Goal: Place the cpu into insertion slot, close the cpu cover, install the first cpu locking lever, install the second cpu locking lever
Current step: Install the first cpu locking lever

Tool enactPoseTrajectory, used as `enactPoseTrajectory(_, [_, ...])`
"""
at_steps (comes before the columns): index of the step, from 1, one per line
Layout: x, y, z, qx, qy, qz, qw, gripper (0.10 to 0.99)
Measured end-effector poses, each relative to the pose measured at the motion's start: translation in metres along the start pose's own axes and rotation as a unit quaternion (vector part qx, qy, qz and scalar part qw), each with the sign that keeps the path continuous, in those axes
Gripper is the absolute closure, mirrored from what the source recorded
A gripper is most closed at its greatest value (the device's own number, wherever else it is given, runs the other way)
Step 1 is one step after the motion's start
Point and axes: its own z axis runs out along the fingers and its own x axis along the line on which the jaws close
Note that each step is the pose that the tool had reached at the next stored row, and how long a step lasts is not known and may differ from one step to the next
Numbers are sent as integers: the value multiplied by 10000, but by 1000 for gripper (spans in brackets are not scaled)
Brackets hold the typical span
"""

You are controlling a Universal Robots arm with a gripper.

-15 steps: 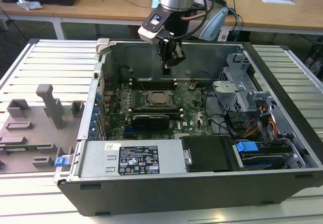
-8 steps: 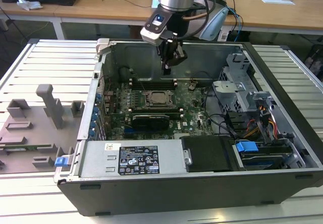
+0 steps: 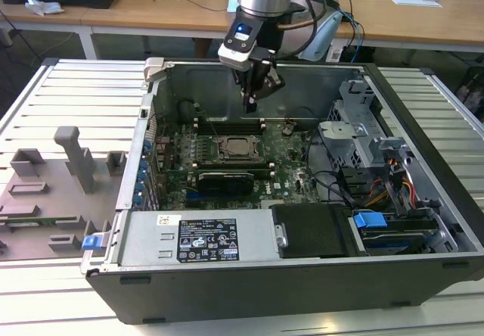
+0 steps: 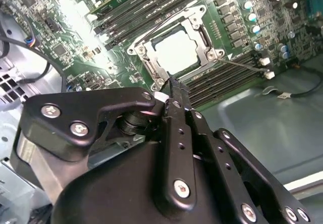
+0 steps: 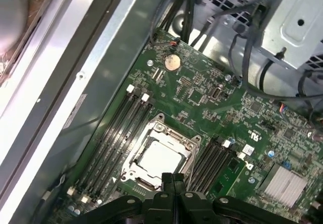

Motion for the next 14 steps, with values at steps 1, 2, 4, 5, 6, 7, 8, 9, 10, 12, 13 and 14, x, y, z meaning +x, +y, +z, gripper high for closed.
enactPoseTrajectory(1, [0,0,0,-1,-3,-55,10000,980])
enactPoseTrajectory(2, [0,0,0,-3,-5,-100,10000,980])
enactPoseTrajectory(4, [0,0,0,-6,-10,-212,9998,980])
enactPoseTrajectory(5, [0,0,0,-7,-13,-275,9996,980])
enactPoseTrajectory(6, [0,0,0,-9,-16,-325,9995,980])
enactPoseTrajectory(7, [0,0,0,-11,-19,-407,9992,980])
enactPoseTrajectory(8, [0,0,0,-14,-25,-522,9986,980])
enactPoseTrajectory(9, [0,0,0,-16,-28,-591,9982,980])
enactPoseTrajectory(10, [0,0,0,-18,-32,-672,9977,980])
enactPoseTrajectory(12, [0,0,0,-23,-40,-843,9964,980])
enactPoseTrajectory(13, [0,0,0,-24,-42,-885,9961,980])
enactPoseTrajectory(14, [0,0,0,-25,-44,-927,9957,980])
